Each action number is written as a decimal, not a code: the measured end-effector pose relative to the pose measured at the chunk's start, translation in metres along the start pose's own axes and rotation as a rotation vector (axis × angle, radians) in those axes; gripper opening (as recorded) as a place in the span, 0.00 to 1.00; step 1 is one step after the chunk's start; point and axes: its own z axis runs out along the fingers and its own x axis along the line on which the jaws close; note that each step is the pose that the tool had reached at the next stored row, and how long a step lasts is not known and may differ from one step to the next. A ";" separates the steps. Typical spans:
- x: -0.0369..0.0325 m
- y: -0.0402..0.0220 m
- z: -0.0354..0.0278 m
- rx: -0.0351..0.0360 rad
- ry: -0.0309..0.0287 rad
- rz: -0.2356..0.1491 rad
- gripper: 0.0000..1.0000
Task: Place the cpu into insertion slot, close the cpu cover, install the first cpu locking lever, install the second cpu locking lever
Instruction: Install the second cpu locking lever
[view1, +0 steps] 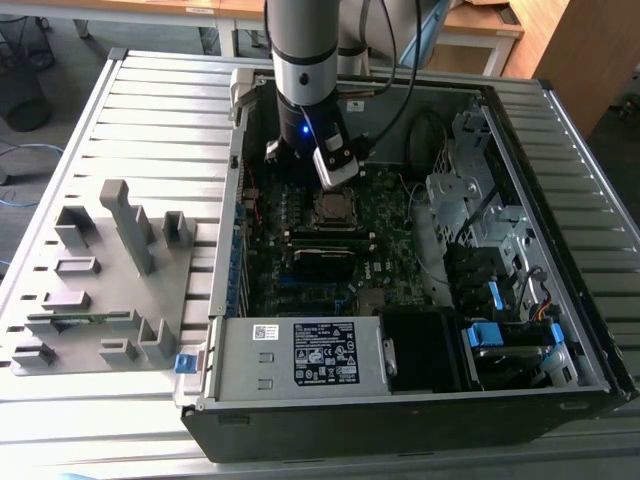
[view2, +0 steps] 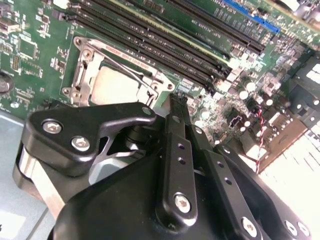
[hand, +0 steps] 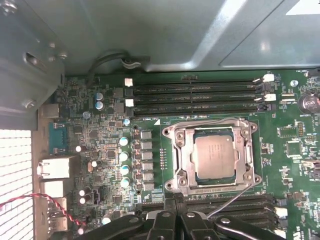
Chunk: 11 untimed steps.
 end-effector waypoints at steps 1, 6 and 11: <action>-0.0001 0.0001 -0.0014 0.0000 0.0000 0.000 0.10; -0.0007 0.0006 -0.0080 -0.0001 -0.0001 0.000 0.10; -0.0011 0.0010 -0.0132 0.0000 0.0000 0.000 0.10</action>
